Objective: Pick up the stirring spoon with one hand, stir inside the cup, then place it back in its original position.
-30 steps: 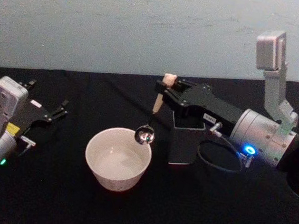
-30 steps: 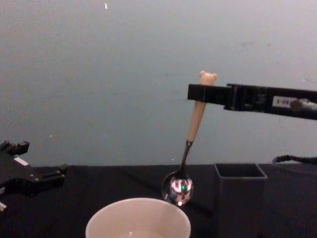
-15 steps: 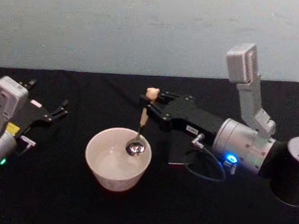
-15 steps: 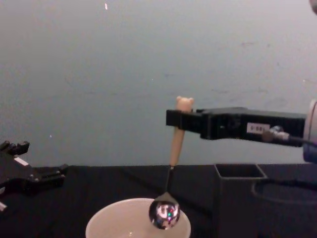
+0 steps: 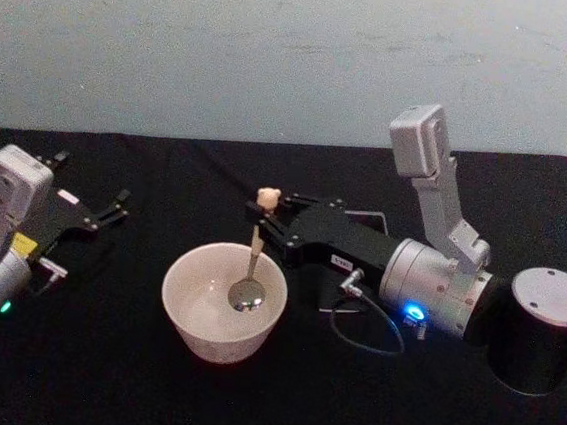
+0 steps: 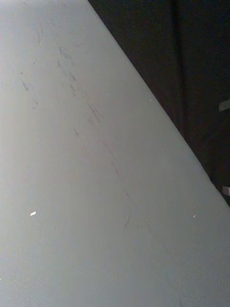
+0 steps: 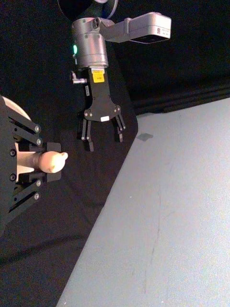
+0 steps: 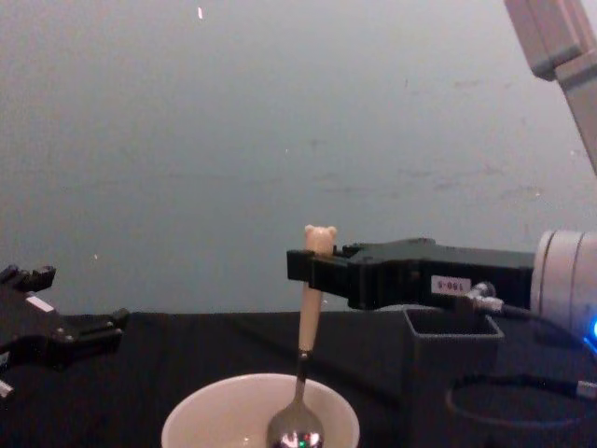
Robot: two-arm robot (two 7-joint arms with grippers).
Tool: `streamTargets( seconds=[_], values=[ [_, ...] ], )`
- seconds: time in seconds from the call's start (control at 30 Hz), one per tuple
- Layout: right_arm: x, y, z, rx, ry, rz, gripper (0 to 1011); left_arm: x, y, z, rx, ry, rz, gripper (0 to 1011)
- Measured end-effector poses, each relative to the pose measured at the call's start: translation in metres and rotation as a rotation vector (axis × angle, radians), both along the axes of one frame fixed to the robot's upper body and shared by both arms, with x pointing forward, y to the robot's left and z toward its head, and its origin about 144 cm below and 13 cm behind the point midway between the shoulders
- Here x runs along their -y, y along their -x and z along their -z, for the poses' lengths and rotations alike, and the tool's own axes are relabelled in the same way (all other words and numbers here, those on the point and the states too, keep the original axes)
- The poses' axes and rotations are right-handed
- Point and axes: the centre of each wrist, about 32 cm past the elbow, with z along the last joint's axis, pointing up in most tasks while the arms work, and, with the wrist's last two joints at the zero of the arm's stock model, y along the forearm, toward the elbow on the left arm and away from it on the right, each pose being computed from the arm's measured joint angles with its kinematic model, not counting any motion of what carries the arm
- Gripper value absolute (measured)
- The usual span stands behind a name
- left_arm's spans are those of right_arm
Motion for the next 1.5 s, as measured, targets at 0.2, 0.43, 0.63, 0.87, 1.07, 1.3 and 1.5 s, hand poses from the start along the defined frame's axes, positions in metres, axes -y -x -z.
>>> streamTargets(
  seconds=[0.2, 0.43, 0.63, 0.87, 1.07, 1.3, 1.5],
  values=[
    [-0.002, -0.001, 0.002, -0.002, 0.006, -0.003, 226, 0.0, 0.0, 0.0, 0.0, 0.0, 0.0, 1001],
    [-0.001, -0.001, 0.002, -0.002, 0.007, -0.002, 226, 0.0, 0.0, 0.0, 0.0, 0.0, 0.0, 1001],
    [-0.001, -0.001, 0.002, -0.002, 0.007, -0.002, 226, 0.0, 0.0, 0.0, 0.0, 0.0, 0.0, 1001],
    [-0.001, -0.001, 0.002, -0.003, 0.006, -0.002, 226, 0.0, 0.0, 0.0, 0.0, 0.0, 0.0, 1001],
    [-0.001, 0.0, 0.002, -0.002, 0.005, -0.002, 226, 0.0, 0.0, 0.0, 0.0, 0.0, 0.0, 1001],
    [-0.004, 0.001, 0.003, -0.014, -0.004, -0.01, 226, 0.0, 0.0, 0.0, 0.0, 0.0, 0.0, 1001],
    [-0.013, 0.003, 0.004, -0.03, -0.01, -0.034, 226, 0.0, 0.0, 0.0, 0.0, 0.0, 0.0, 1001]
  ],
)
